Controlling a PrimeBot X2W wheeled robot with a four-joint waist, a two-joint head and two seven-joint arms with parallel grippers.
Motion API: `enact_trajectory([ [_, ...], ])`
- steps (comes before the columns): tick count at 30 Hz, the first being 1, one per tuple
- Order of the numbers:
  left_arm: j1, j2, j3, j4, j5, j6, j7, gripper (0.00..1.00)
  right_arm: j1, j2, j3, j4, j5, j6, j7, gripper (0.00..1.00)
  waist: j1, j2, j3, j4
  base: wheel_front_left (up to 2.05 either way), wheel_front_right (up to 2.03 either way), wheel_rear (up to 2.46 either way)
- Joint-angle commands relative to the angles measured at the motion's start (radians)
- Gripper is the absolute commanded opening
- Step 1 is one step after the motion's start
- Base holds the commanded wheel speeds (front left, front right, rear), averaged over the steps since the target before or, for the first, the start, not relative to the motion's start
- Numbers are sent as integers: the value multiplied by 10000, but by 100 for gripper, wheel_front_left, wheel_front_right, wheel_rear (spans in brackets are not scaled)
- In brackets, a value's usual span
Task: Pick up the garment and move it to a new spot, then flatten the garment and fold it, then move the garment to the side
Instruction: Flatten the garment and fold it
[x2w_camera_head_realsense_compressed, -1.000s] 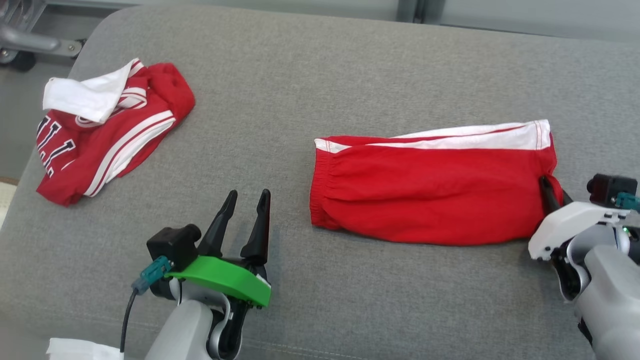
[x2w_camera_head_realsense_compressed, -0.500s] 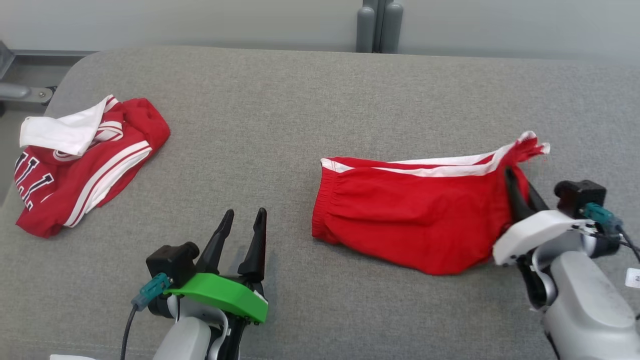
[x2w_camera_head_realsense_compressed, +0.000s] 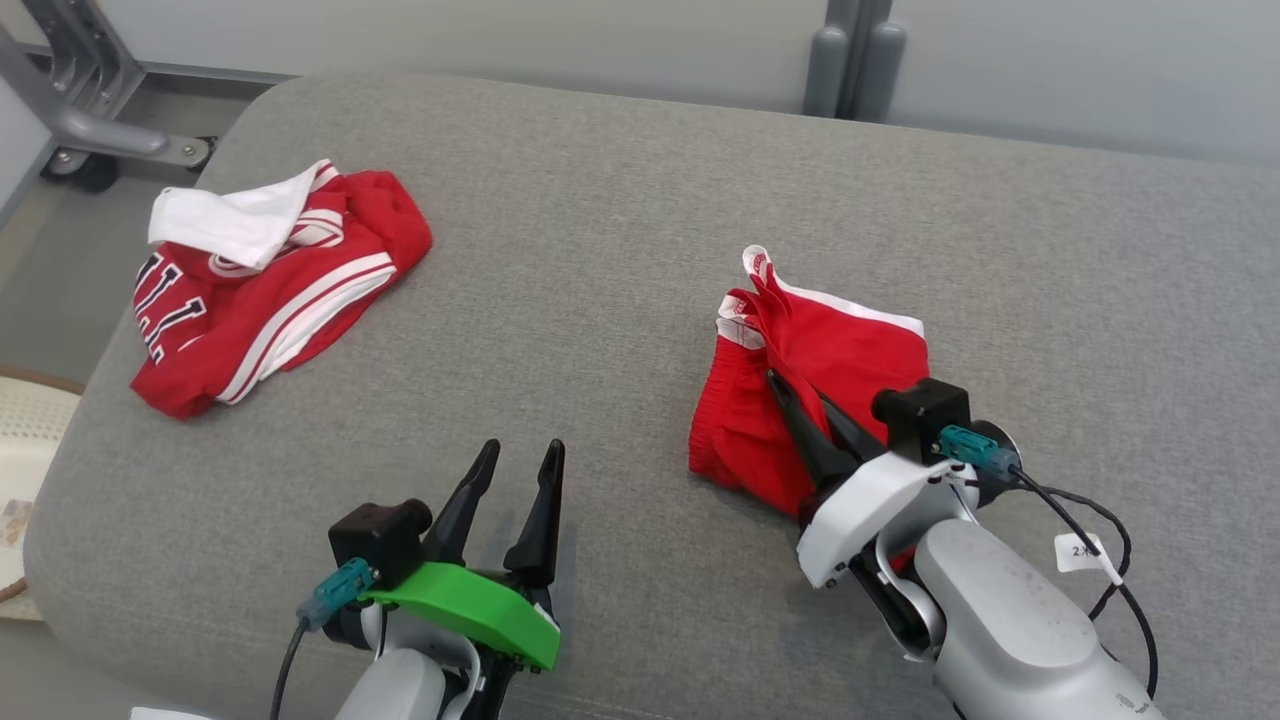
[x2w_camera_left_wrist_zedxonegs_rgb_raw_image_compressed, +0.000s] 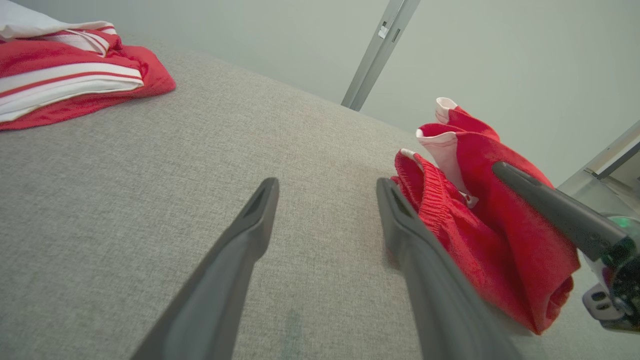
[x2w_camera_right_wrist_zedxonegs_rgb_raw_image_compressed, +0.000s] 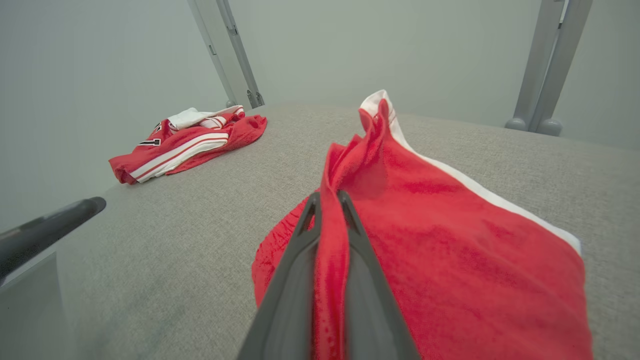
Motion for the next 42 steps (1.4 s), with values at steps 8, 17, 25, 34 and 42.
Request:
enact_trajectory([
  [8, 43, 34, 143, -50, -52, 26, -4, 100, -618, 244, 230, 689, 288, -11, -5, 100, 0, 0, 79, 568, 0, 0, 0],
  [17, 279, 35, 1084, -159, 512, 26, -4, 100, 89, 42, -1311, -513, -368, -11, -4, 100, 0, 0, -111, -321, 0, 0, 0],
  [25, 530, 35, 2145, -329, 1396, 26, -4, 100, 1411, -103, -3620, -1184, -1536, -11, -5, 100, 0, 0, -360, -1269, 0, 0, 0],
  [34, 973, 34, 3206, -627, 2406, 26, -4, 100, 2452, 185, -4823, -1785, -2381, -10, -5, 100, 0, 0, -612, -1954, 0, 0, 0],
  [42, 1582, 35, 3739, -885, 2898, 26, -4, 100, 3152, 449, -5207, -2109, -2611, -10, -5, 100, 0, 0, -915, -2270, 0, 0, 0],
])
